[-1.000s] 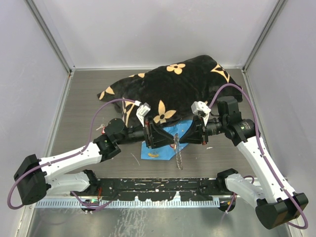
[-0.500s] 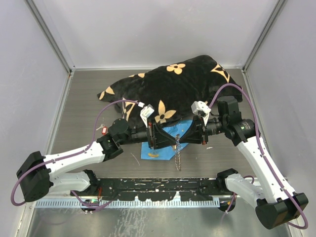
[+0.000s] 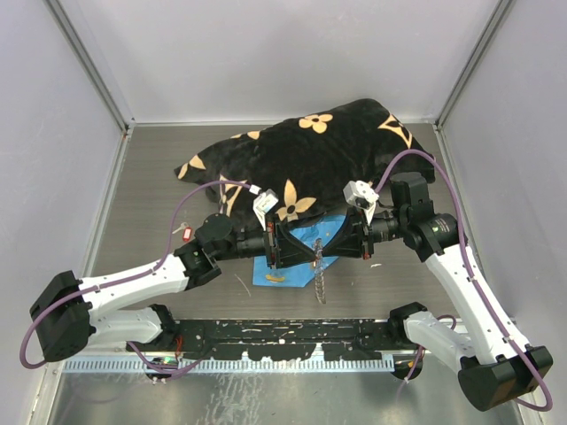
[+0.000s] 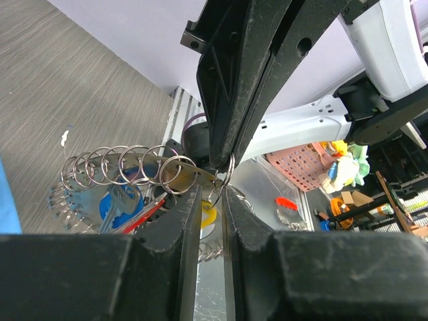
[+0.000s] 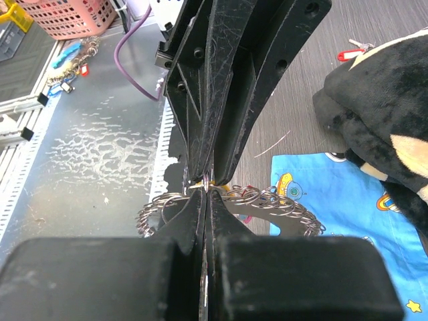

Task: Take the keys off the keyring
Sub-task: Remove the key from the keyring.

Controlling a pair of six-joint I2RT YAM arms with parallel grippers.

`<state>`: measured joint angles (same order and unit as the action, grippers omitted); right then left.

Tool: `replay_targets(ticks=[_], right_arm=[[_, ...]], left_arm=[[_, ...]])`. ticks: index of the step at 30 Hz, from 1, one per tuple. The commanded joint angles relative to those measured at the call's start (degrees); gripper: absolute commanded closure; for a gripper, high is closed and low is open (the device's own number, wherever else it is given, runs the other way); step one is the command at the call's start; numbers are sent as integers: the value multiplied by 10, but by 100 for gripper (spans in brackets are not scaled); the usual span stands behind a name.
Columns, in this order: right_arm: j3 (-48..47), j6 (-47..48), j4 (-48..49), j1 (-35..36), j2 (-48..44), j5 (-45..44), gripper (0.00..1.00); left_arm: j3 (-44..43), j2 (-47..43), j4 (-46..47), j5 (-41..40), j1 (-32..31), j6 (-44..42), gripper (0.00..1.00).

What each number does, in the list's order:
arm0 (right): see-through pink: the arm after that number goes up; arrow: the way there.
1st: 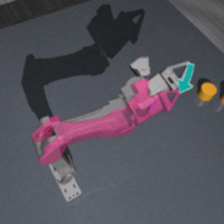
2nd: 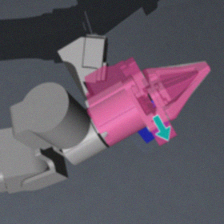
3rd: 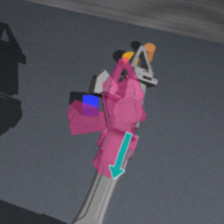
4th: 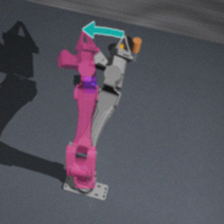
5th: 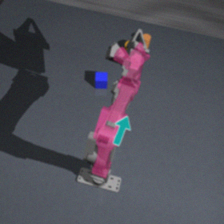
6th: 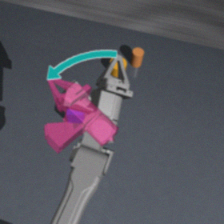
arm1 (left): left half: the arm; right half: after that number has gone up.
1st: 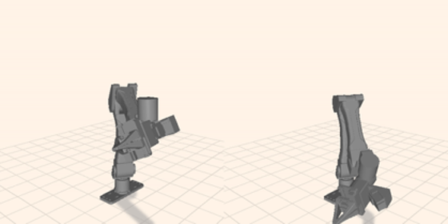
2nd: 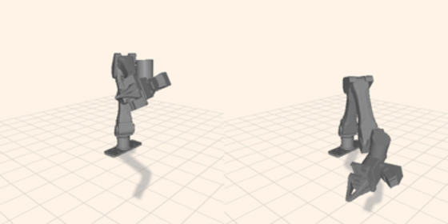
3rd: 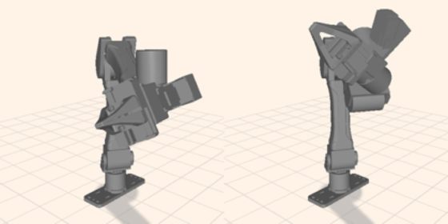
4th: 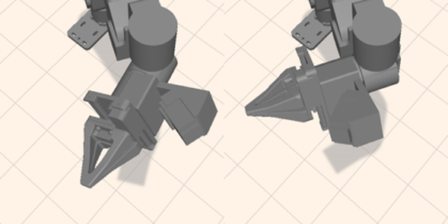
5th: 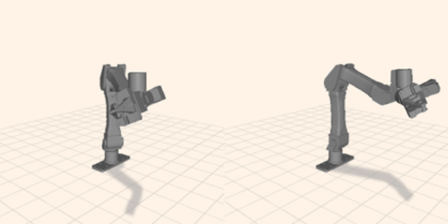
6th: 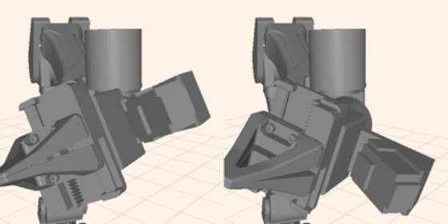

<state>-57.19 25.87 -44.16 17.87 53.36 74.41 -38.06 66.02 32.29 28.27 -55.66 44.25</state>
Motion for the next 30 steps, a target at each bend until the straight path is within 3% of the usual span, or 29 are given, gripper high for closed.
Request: replay_targets(ticks=[1, 13, 30], right_arm=[[-8, -10, 25, -1, -9, 25, 99], [-8, -19, 30, -4, -9, 21, 99], [7, -70, 75, -7, -12, 14, 99]], left_arm=[[0, -6, 15, 0, -3, -8, 81], [3, -9, 9, 4, -2, -12, 100], [20, -20, 7, -9, -3, -10, 100]])
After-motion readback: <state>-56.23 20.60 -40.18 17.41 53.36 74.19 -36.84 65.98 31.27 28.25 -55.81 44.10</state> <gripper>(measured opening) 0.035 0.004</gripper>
